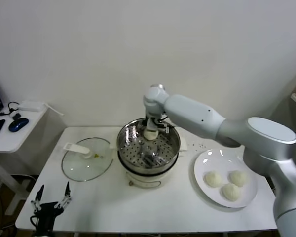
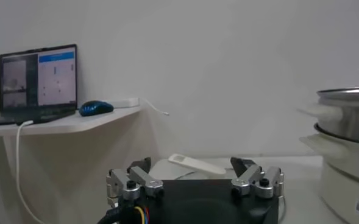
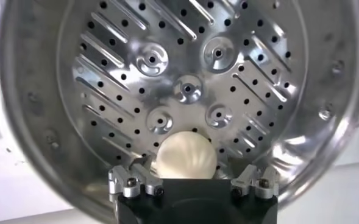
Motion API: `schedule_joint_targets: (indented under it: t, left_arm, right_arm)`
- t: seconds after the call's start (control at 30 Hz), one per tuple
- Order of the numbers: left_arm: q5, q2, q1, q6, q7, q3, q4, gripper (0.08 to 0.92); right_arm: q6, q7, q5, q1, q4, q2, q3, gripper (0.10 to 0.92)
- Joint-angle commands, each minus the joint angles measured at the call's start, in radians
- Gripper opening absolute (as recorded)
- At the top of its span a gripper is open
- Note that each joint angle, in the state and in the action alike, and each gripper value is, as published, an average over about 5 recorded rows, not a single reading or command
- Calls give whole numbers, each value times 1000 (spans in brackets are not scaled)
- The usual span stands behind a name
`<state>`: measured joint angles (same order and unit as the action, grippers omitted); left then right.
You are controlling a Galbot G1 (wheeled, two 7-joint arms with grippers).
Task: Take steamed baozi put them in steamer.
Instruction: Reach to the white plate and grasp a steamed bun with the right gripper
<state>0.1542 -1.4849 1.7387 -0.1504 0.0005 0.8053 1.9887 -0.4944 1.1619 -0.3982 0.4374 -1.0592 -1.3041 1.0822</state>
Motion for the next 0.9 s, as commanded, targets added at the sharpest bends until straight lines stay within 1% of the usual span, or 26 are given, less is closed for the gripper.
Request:
schedule_joint_targets:
  t: [0.03,0.27,0.33,0.43,0.53,0.6,0.73,0.9]
  left_arm:
    - [0,-1,-1,3,0,-1,2,823]
    - [-3,0,-11,11,0,-7,8,823]
    - [-5,0,-15,14,0,-11,11,823]
    - [-8,0,-20,17,1,-17,15,823]
    - [-9,-2,-21,18,1,-21,18,823]
    - [-10,-2,-19,17,0,-22,19,823]
    - [-8,-1,-13,11,1,-24,20,823]
    - [-8,-3,-11,8,1,-27,21,823]
  right_arm:
    - [97,43,334,179,-124,151,133,823]
    - [366,12,735,361,-178,361,313,823]
    - [421,-6,818,376,-184,415,337,823]
    - [492,-42,891,377,-199,496,365,823]
    - [541,-86,929,351,-214,580,378,823]
    - [570,-112,923,323,-233,636,376,823]
    - [624,-134,848,257,-294,735,362,823]
    - [644,-133,764,90,-343,821,274,823]
